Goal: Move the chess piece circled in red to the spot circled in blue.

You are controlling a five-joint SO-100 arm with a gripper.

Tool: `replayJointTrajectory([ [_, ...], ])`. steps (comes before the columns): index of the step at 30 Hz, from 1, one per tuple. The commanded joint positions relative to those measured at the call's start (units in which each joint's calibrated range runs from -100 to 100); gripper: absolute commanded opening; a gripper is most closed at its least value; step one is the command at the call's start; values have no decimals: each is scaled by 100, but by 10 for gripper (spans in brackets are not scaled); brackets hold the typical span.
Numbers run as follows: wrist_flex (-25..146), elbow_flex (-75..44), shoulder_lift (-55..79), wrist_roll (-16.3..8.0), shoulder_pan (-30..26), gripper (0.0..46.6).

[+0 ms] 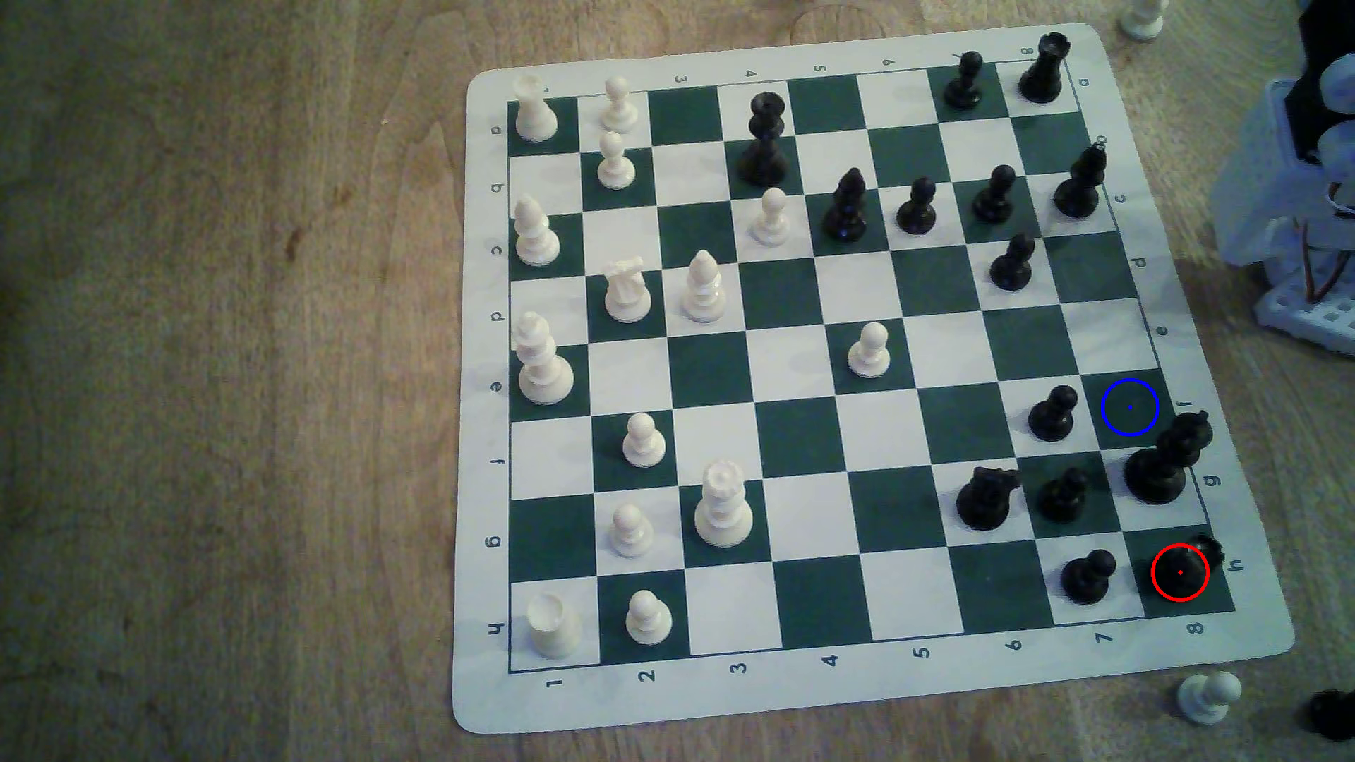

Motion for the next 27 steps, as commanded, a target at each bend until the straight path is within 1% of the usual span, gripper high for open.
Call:
replayJointTrajectory([
  [1,-15,81,14,20,37,2],
  [11,-15,81,14,24,14,2],
  [12,116,72,14,29,-604,2],
  [13,427,72,14,5,-878,2],
  [14,697,72,14,29,-917,2],
  [15,1066,72,14,49,-854,2],
  [16,2073,72,14,49,-768,1],
  [17,2565,72,14,49,-768,1],
  [18,3236,72,14,10,-917,1],
  [19,3720,72,14,44,-1198,1],
  [20,4227,72,22,107,-1582,1],
  [21,5227,72,14,669,-2020,1],
  [22,5726,72,-12,1021,-2192,1],
  [23,6185,72,-54,1123,-2348,1],
  [24,6480,72,-71,1123,-2434,6],
  [25,7241,36,-181,1187,-2614,7],
  [27,7684,18,-224,1158,-2669,7],
])
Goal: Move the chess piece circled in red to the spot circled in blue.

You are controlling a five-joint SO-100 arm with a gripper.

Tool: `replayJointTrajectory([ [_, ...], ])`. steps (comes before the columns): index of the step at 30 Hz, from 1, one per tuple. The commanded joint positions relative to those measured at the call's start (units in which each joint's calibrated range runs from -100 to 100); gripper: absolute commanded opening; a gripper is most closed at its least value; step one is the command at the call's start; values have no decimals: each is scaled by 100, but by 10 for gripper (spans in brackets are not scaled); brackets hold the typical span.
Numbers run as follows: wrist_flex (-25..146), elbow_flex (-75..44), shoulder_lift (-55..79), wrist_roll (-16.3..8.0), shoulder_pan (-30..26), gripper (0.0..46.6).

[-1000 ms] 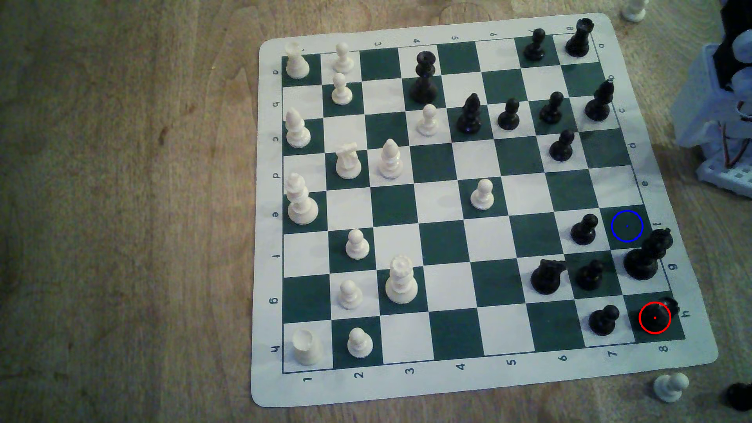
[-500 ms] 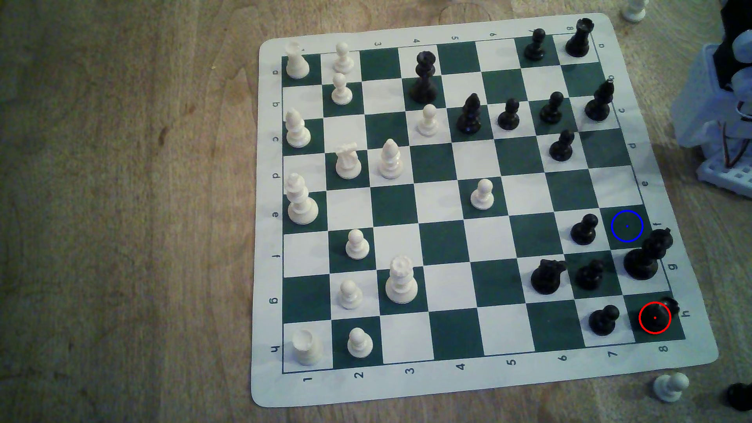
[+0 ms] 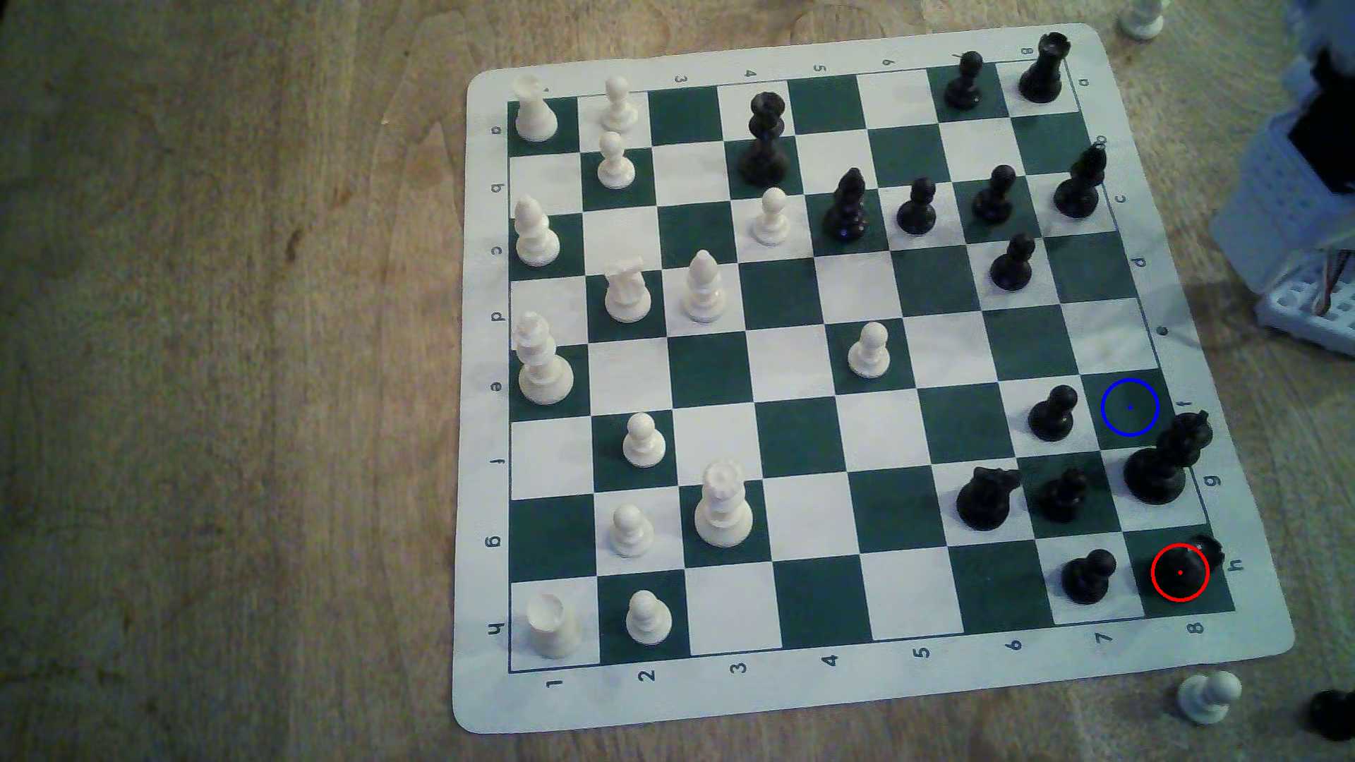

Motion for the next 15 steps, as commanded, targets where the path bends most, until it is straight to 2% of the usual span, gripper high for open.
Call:
replayJointTrajectory([
  [1,1834,9,-149,210,-324,2],
  [4,2882,-254,-4,29,-90,2],
  [6,3668,-571,47,0,67,2],
  [11,6052,-2176,514,-156,435,2],
  [15,7763,-3445,972,-376,435,2],
])
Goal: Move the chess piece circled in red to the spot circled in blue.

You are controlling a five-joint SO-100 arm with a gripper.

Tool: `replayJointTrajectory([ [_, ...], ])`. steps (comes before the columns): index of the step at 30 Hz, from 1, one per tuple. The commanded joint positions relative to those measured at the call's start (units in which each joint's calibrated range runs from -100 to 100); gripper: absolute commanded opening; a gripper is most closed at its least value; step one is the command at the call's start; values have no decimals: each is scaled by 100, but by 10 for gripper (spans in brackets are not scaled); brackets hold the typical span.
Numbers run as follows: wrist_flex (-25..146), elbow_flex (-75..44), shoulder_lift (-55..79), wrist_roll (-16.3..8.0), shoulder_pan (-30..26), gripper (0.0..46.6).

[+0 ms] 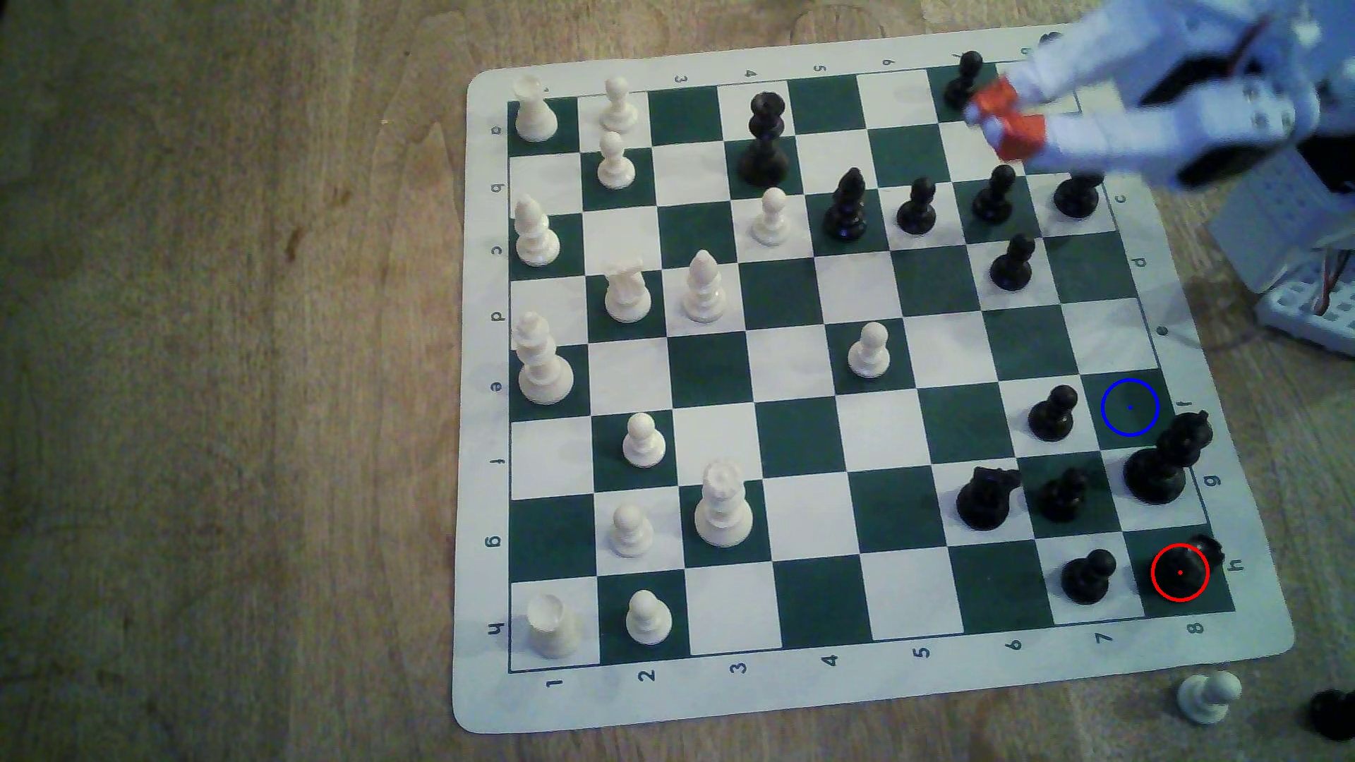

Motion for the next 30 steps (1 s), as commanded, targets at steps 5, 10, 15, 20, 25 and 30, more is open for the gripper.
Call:
replayJointTrajectory([
  [5,3459,-3469,1548,-459,-463,14],
  [10,4294,-4376,2915,-1172,-1597,49],
  [15,4868,-5065,3976,-1558,-2504,46],
  [20,5285,-5074,4468,-1656,-3138,2],
  [25,5474,-4684,4612,-1739,-3427,56],
  [30,5425,-4330,4579,-1841,-3560,74],
])
